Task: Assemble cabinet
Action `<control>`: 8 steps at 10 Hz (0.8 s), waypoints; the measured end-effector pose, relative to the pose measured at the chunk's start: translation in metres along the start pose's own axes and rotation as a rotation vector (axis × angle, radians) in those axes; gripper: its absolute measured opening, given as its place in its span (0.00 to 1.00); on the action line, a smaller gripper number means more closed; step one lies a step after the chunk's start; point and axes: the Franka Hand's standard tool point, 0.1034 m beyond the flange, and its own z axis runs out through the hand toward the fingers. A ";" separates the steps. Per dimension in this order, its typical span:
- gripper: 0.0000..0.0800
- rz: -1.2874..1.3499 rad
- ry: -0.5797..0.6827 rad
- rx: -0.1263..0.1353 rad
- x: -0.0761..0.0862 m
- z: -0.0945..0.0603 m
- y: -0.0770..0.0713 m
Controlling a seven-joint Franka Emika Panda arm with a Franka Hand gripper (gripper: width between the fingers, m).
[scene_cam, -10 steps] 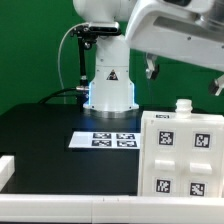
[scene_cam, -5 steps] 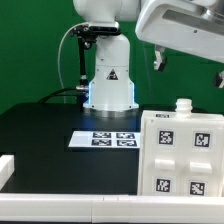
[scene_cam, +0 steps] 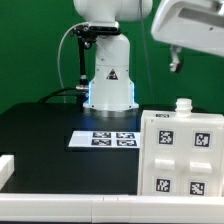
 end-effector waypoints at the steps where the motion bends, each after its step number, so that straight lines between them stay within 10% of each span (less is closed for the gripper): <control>1: 1.00 0.002 0.027 0.010 -0.002 0.006 -0.006; 6: 1.00 0.005 0.033 0.011 0.000 0.009 -0.007; 8: 1.00 0.031 0.117 0.060 -0.006 0.044 -0.027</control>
Offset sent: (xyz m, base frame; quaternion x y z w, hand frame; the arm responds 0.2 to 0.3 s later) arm 0.0000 0.0000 0.0000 0.0000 0.0000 0.0000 1.0000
